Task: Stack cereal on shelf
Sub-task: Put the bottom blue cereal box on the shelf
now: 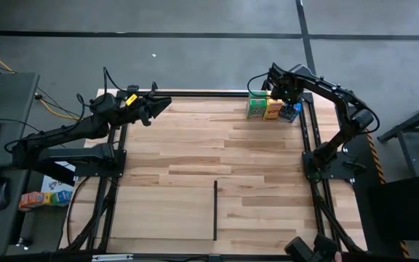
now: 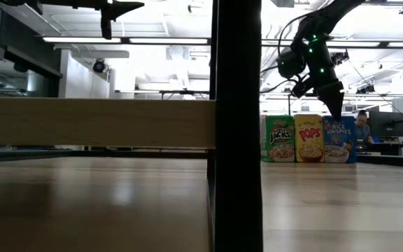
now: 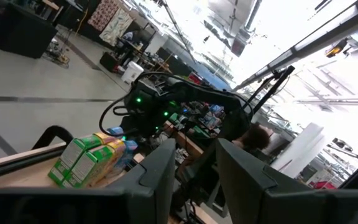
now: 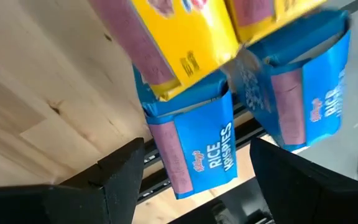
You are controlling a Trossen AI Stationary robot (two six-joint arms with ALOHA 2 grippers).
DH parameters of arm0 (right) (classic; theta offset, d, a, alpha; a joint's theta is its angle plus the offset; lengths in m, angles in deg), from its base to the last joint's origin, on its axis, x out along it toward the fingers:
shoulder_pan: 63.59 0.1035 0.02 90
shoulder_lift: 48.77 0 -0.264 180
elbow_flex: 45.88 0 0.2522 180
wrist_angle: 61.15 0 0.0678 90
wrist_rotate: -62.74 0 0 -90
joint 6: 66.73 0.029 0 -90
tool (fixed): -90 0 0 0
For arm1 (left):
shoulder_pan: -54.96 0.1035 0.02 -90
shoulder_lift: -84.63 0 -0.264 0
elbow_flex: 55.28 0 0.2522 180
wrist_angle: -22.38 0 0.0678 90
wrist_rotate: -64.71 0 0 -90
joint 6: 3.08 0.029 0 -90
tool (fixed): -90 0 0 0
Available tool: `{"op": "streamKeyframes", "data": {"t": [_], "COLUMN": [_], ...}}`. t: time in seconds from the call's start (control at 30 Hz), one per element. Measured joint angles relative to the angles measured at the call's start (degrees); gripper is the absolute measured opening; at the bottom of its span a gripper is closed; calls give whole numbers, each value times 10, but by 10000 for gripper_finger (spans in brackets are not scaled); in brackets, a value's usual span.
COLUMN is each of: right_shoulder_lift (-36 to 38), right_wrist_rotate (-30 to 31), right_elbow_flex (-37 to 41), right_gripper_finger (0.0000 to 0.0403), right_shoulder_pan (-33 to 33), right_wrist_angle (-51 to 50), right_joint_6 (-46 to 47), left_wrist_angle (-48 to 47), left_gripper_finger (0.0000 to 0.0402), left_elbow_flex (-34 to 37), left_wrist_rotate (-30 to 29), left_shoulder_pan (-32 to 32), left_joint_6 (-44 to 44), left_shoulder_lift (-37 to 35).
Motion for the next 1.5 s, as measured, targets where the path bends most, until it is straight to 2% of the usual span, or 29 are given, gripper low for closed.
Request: {"op": "streamKeyframes", "data": {"t": [0.4,0.8,1.23,1.5], "right_shoulder_lift": [0,0,0,0], "right_wrist_rotate": [-1,-41,-33,-25], "right_elbow_flex": [36,36,36,36], "right_gripper_finger": [267,257,185,146], "right_shoulder_pan": [-7,-7,-7,-7], "right_wrist_angle": [43,52,41,-12], "right_joint_6": [30,44,45,24], "left_wrist_angle": [1,-1,-1,-1], "left_gripper_finger": [111,111,111,111], "left_elbow_flex": [0,0,0,0], "left_wrist_rotate": [0,0,0,0], "left_shoulder_pan": [0,0,0,0], "left_joint_6": [0,-1,-1,-1], "left_shoulder_lift": [0,0,0,0]}}
